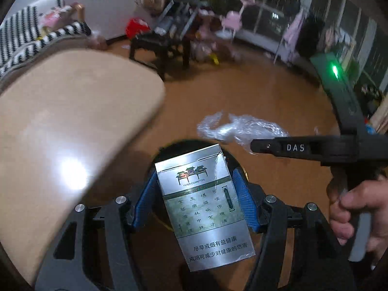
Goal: Collect trash
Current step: 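Carry both items to the black bin and open both tools to drop them, then grasp the white tissue with the right tool while the left tool grasps the silver foil tube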
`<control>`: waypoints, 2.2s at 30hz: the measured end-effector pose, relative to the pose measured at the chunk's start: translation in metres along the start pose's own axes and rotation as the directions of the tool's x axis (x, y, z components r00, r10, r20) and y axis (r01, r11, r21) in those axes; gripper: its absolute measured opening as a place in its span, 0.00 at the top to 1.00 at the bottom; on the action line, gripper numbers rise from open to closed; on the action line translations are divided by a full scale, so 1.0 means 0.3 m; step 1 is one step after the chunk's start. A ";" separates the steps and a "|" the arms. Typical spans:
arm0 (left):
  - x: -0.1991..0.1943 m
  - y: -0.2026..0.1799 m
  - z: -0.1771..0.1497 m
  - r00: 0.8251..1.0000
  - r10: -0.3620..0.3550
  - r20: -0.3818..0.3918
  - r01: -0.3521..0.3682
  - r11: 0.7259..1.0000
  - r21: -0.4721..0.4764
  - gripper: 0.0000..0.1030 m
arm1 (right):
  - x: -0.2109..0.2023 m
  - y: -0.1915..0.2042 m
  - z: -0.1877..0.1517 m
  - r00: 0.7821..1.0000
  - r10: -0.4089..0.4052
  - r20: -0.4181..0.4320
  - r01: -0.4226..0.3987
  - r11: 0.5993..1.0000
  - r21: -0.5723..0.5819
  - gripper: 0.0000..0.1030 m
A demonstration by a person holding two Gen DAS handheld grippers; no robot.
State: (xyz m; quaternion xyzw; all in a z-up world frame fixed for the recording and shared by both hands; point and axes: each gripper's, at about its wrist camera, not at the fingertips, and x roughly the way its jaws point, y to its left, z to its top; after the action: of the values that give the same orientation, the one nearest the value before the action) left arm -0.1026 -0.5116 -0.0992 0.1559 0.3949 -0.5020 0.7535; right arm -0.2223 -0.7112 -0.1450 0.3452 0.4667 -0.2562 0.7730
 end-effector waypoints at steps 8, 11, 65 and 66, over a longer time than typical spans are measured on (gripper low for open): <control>0.306 -0.015 -0.032 0.992 -0.019 -0.125 0.014 0.999 -0.038 0.40 | 0.128 -0.044 -0.006 0.994 0.023 -0.103 -0.017 0.998 0.061 0.90; 0.351 -0.015 -0.041 0.989 -0.010 -0.145 0.005 0.999 -0.037 0.40 | 0.142 -0.040 -0.003 0.993 0.044 -0.113 -0.036 0.997 0.072 0.90; -1.105 1.126 -0.634 0.793 0.597 -0.119 -0.559 0.636 -0.532 0.06 | -0.227 1.637 -0.590 0.931 0.364 -0.009 -0.228 0.563 -0.795 0.21; -1.087 1.128 -0.626 0.793 0.596 -0.127 -0.560 0.631 -0.537 0.06 | -0.206 1.629 -0.575 0.936 0.351 -0.017 -0.227 0.569 -0.791 0.23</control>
State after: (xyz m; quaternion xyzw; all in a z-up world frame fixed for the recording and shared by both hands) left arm 0.0526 -0.0351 -0.0289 0.0358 0.4268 -0.1033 0.8977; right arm 0.0079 -0.2652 -0.0019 0.0270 0.4119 0.0787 0.9074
